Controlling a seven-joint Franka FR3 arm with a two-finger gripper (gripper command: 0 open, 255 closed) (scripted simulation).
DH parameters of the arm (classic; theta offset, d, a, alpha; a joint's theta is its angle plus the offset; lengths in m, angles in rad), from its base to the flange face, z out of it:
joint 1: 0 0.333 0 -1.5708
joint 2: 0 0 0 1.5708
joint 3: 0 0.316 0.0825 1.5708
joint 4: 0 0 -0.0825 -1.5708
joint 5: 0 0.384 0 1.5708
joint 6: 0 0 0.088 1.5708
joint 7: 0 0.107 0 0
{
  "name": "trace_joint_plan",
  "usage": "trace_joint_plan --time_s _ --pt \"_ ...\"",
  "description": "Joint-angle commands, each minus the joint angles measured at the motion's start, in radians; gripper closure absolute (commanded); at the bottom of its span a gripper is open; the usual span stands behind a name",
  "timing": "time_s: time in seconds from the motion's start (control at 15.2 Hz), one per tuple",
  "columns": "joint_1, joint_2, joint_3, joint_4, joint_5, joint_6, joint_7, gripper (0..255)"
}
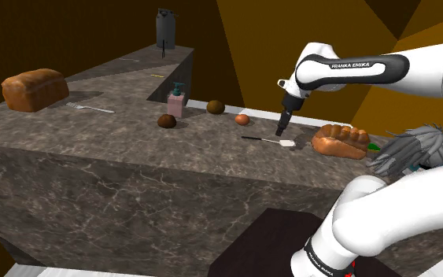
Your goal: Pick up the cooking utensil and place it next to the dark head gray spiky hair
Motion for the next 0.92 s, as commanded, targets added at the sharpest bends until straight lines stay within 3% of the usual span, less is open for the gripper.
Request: trace_joint_plan --time_s 0.0,0.26,0.46,0.66,0.86 --pt "0.020 0.068 -0.055 0.027 0.000 0.043 -0.082 0" --pt "0.067 0.218 -0.170 0.093 0.033 0.124 -0.258 0" --pt "0.110 0.351 -0.256 0.158 0.101 0.176 -0.409 0" --pt "0.143 0.509 -0.330 0.238 0.219 0.213 -0.585 0" --pt "0.132 0.688 -0.361 0.335 0.376 0.224 -0.777 0"
